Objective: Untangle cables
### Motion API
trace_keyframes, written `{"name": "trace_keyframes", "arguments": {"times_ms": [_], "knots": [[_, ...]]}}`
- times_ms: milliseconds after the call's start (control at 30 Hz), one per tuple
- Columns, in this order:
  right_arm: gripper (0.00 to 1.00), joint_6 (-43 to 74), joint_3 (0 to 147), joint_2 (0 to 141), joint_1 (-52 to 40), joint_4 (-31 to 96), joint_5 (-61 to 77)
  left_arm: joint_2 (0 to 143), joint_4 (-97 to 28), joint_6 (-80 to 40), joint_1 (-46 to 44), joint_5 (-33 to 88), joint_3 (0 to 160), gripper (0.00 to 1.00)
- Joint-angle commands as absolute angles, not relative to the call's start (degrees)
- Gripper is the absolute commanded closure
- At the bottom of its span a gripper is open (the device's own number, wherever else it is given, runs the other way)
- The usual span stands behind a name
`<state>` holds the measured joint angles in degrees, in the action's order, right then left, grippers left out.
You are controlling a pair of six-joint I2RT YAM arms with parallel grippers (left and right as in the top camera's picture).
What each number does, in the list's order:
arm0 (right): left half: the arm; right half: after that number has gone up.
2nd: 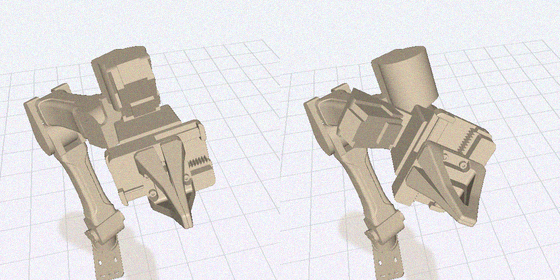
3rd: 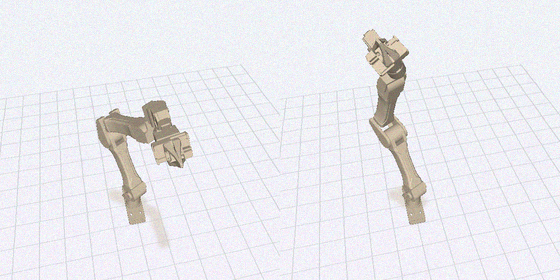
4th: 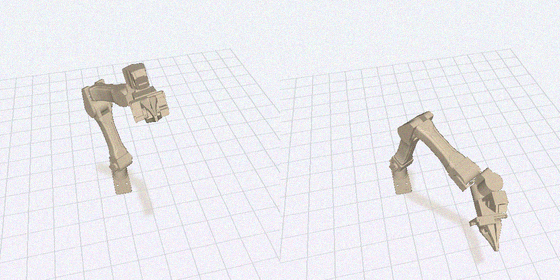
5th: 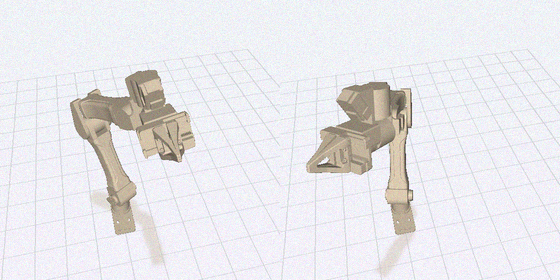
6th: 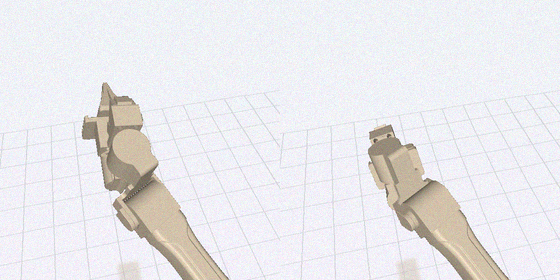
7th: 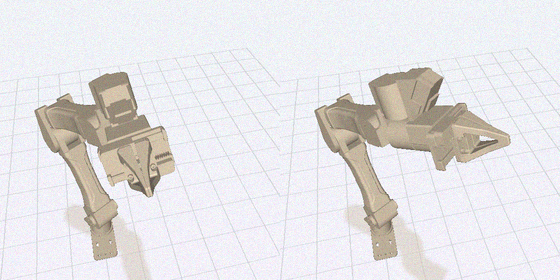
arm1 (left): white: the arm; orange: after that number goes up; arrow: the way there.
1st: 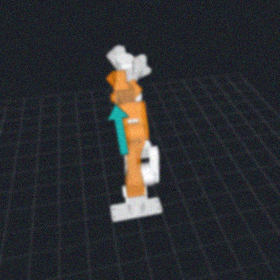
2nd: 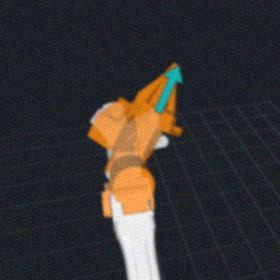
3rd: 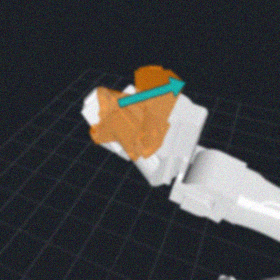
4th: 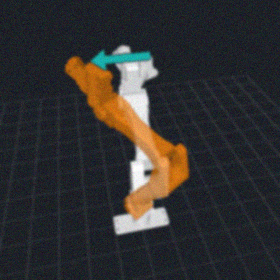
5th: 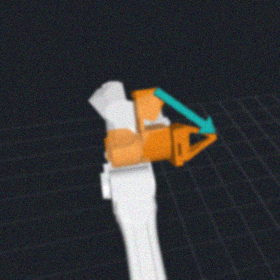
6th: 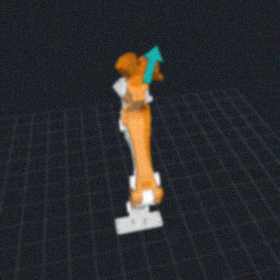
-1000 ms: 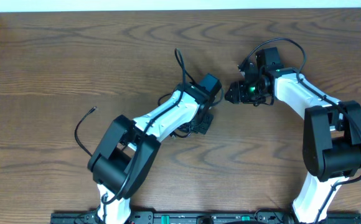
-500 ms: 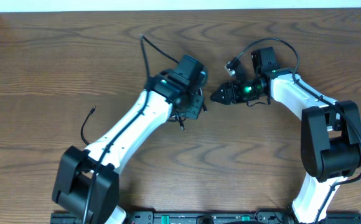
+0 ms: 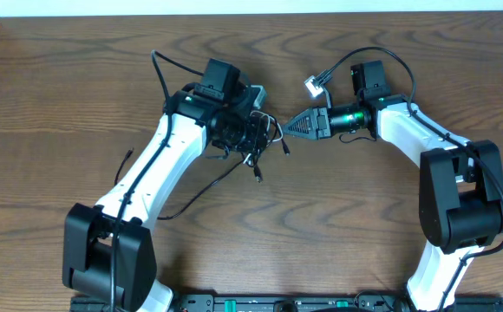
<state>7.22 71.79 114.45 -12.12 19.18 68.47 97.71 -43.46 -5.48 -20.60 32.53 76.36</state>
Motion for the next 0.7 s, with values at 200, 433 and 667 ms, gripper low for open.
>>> {"name": "trace_keyframes", "arguments": {"times_ms": [200, 433, 667], "knots": [[0.55, 13.28, 72.31, 113.8, -15.11, 20.64, 56.69, 96.6, -41.21, -3.88, -20.16, 43.97, 77.21, 0.93], [0.93, 13.23, 72.31, 113.8, -17.3, 24.77, 40.71, 96.6, -41.56, -2.76, -20.21, 39.59, 77.19, 0.93], [0.99, 13.21, 72.31, 113.8, -17.23, 29.17, 21.82, 97.23, -45.28, -2.79, -20.21, 25.1, 77.08, 0.92]]}}
